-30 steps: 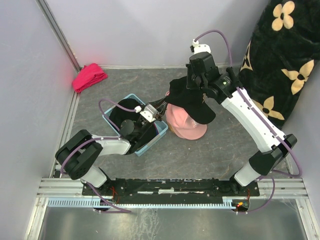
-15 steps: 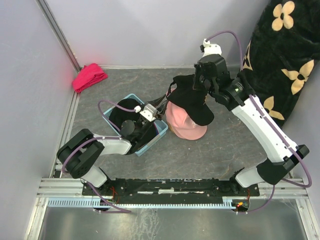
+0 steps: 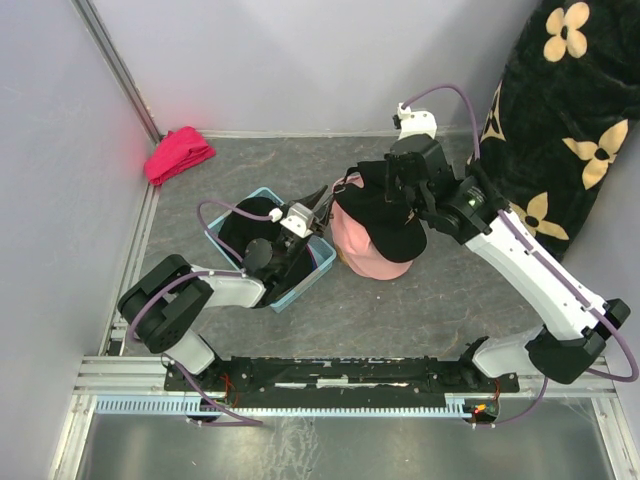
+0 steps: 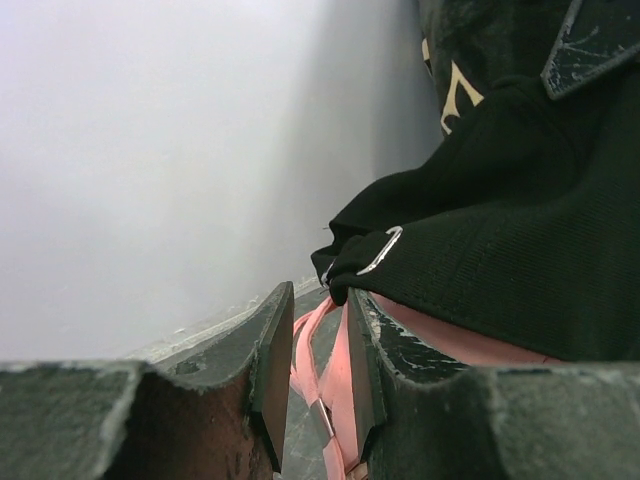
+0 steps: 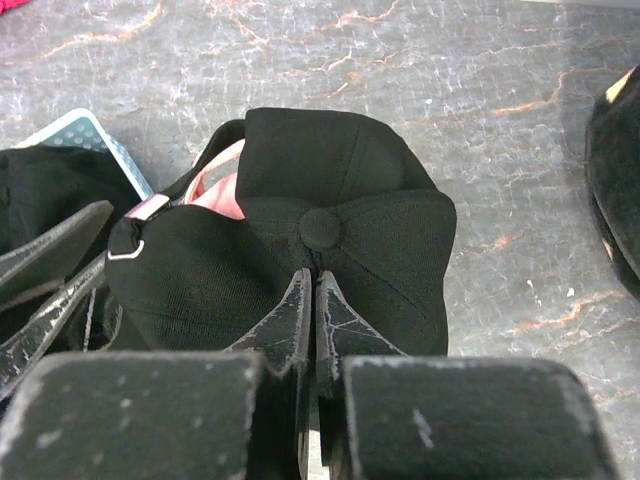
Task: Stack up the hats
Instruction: Stack the hat on the hat.
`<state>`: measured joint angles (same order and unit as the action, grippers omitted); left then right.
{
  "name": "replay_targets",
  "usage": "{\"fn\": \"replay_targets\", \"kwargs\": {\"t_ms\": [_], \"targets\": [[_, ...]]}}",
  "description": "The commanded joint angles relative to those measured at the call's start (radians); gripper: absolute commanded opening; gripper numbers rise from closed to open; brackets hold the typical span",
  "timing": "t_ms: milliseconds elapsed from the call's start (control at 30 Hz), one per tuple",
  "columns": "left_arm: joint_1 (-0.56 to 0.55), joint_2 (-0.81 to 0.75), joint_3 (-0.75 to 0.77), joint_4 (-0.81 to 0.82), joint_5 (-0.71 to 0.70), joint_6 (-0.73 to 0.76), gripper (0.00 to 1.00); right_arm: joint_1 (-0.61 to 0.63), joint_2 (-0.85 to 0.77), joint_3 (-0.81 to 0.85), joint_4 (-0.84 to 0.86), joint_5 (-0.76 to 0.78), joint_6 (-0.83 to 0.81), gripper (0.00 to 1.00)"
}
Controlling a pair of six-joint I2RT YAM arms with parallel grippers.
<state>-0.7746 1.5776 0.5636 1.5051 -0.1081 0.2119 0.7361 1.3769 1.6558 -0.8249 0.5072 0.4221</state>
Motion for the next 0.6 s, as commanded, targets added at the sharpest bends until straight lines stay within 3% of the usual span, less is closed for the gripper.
{"fn": "replay_targets", "kwargs": {"t_ms": [0, 567], "targets": [[-0.001, 0.0, 0.042, 0.062, -0.014, -0.015, 0.35, 0.041, -0.049, -0.038, 0.019, 0.06, 0.027, 0.02], [-0.002, -0.013, -0.025, 0.027, -0.186, -0.072, 0.35, 0.171, -0.051, -0.173, 0.093, 0.169, 0.137, 0.02]]}}
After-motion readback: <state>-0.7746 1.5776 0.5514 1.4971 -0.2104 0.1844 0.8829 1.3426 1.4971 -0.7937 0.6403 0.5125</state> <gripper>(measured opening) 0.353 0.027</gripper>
